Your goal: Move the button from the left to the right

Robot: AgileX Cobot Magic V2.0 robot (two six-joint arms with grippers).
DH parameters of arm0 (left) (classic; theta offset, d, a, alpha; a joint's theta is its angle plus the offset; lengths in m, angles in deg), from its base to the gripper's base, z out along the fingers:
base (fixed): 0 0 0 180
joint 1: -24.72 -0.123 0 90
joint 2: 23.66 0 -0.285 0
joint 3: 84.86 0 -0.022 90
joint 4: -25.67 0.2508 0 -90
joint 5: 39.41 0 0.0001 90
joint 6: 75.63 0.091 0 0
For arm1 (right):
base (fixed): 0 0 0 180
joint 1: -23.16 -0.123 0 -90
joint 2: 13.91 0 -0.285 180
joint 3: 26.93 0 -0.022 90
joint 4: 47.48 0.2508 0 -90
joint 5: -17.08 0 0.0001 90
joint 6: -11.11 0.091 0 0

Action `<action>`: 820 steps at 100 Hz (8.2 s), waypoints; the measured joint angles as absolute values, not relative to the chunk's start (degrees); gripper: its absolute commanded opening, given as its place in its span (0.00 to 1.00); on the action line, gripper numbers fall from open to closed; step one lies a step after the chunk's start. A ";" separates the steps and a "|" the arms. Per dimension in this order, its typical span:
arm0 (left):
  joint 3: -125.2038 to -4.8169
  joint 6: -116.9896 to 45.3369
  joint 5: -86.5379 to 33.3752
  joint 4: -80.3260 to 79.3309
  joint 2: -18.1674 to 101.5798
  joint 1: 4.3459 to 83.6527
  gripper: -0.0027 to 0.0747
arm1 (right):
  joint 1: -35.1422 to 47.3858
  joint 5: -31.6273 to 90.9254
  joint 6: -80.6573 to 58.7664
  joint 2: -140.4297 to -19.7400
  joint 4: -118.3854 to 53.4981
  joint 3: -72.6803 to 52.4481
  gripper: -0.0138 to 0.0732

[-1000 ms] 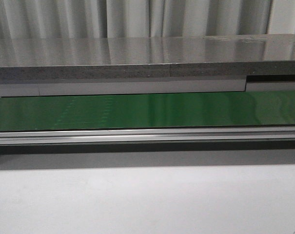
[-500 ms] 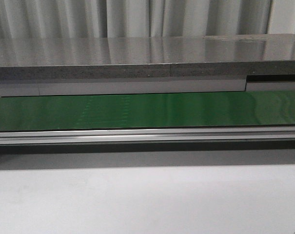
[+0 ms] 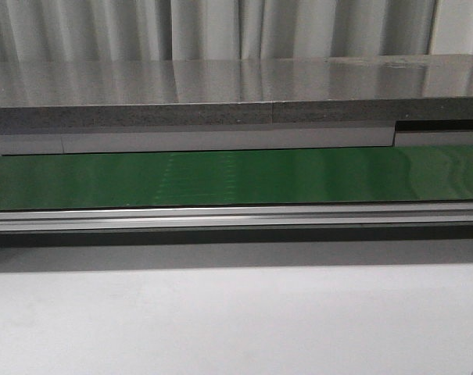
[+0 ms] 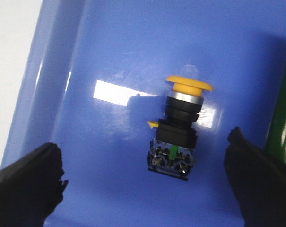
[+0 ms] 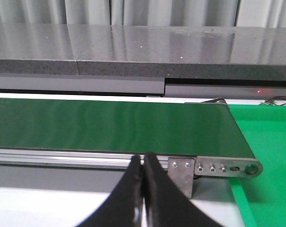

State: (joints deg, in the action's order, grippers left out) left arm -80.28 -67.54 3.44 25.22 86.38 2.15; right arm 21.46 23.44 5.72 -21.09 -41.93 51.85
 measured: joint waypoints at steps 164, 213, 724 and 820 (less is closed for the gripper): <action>-80.98 -65.47 -4.39 21.47 99.50 2.11 0.05 | 21.46 23.44 5.72 -21.09 -41.93 51.85 0.08; -80.98 -65.47 -1.92 18.24 84.84 5.30 0.02 | 21.46 23.44 5.72 -21.09 -41.93 51.85 0.08; -26.84 -63.11 -25.95 14.85 -3.30 24.79 0.01 | 21.46 21.76 5.72 -21.09 -41.93 51.85 0.08; -26.84 -63.11 -25.95 14.85 -3.30 24.79 0.01 | 21.46 57.22 5.72 -60.91 -40.67 12.99 0.08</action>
State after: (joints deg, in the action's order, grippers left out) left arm -26.84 -63.11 -25.95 14.85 -3.30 24.79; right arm 21.46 57.22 5.72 -60.91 -40.67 12.99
